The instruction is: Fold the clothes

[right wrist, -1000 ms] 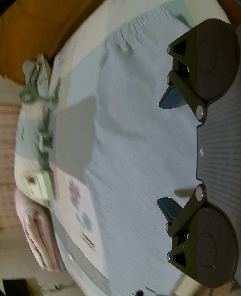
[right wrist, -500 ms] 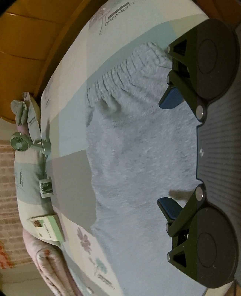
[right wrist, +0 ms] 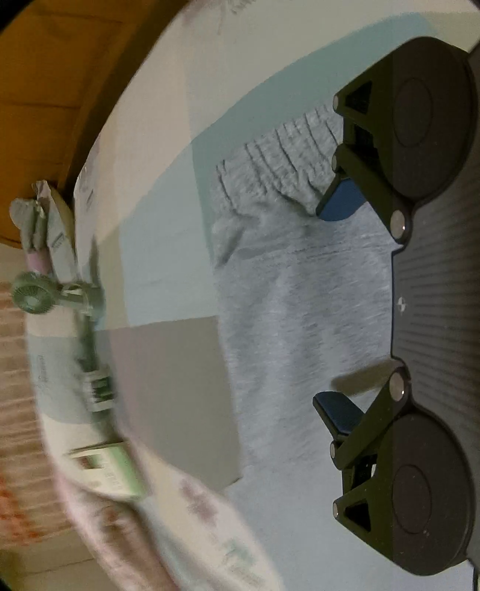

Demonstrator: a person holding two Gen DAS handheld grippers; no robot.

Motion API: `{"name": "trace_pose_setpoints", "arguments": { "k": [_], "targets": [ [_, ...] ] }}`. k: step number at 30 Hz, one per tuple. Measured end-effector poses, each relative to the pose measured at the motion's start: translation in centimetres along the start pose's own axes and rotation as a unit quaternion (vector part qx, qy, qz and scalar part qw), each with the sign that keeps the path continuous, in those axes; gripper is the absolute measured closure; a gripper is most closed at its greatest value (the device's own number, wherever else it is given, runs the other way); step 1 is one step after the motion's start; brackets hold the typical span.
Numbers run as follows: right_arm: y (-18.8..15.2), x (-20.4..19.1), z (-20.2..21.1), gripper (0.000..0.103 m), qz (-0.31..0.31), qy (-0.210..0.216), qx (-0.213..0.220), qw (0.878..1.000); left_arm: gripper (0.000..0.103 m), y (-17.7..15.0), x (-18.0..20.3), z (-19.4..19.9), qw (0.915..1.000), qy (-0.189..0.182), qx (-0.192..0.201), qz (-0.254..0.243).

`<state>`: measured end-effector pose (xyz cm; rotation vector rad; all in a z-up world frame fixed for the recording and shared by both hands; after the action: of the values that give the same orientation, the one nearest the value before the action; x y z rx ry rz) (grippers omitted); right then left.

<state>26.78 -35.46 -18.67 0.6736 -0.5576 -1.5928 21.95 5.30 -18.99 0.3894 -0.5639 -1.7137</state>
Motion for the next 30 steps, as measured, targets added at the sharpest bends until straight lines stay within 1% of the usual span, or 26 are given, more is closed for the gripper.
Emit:
{"name": "trace_pose_setpoints", "arguments": {
  "k": [3,4,7,9,11,12,14,15,17,19,20,21,24,26,30],
  "targets": [
    [0.6,-1.0,1.4,0.000,0.003,-0.016,0.003,1.000,0.009,0.1,0.1,0.0,1.0000,0.004,0.000,-0.006],
    [0.8,-1.6,1.9,0.000,0.006,-0.011,0.009,1.000,0.009,0.1,0.2,0.0,0.9999,0.006,0.001,-0.009],
    [1.8,-4.5,2.8,0.000,0.003,0.062,0.019,0.998,0.010,0.2,0.5,0.1,0.9998,0.011,0.002,-0.018],
    [2.5,-6.6,2.5,0.000,0.002,0.111,0.012,0.994,0.010,0.2,0.6,0.4,0.9995,0.018,0.005,-0.027],
    [2.9,-8.4,0.9,0.000,0.016,0.133,-0.005,0.991,0.010,0.0,0.6,0.6,0.9992,0.022,0.007,-0.033],
    [3.0,-8.9,-0.1,0.000,0.025,0.133,-0.014,0.991,0.010,-0.1,0.5,0.8,0.9992,0.023,0.007,-0.032],
    [2.9,-8.9,-2.1,0.000,0.037,0.115,-0.031,0.992,0.010,-0.4,0.0,1.0,0.9994,0.024,0.006,-0.024],
    [3.1,-8.4,-3.1,0.000,0.041,0.099,-0.037,0.994,0.010,-0.6,-0.4,1.0,0.9995,0.026,0.005,-0.018],
    [3.5,-6.4,-4.7,0.000,0.036,0.051,-0.037,0.997,0.009,-1.0,-1.1,1.2,0.9996,0.026,0.004,-0.003],
    [3.9,-5.0,-4.8,0.000,0.017,0.043,-0.035,0.998,0.009,-1.3,-1.6,1.4,0.9997,0.023,0.004,0.008],
    [4.1,-4.5,-4.4,0.000,0.006,0.043,-0.037,0.998,0.009,-1.4,-1.7,1.4,0.9997,0.023,0.004,0.010],
    [3.9,-4.6,-3.7,0.000,0.006,0.046,-0.037,0.998,0.009,-1.5,-1.7,1.5,0.9997,0.022,0.005,0.009],
    [2.9,-6.0,-0.5,0.000,0.034,0.062,-0.036,0.997,0.010,-1.3,-1.3,2.0,0.9995,0.027,0.013,-0.006],
    [2.2,-6.9,1.6,0.000,0.053,0.073,-0.036,0.995,0.010,-1.1,-0.6,2.5,0.9993,0.022,0.021,-0.022],
    [-1.5,-10.1,4.8,0.000,0.111,0.094,-0.036,0.989,0.010,-1.2,0.7,3.3,0.9979,0.012,0.035,-0.053]
  ]
}}
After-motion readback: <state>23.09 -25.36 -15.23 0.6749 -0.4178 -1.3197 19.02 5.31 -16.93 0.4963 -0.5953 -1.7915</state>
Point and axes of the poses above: each gripper's, at about its wrist camera, not at the fingertips, and z roughly against the way its jaws point, x to its right, y to its top, the point moved 8 cm from there along -z, roughly the way its jaws point, and after that the axes turned 5 degrees about -y, right-handed, at the moved point
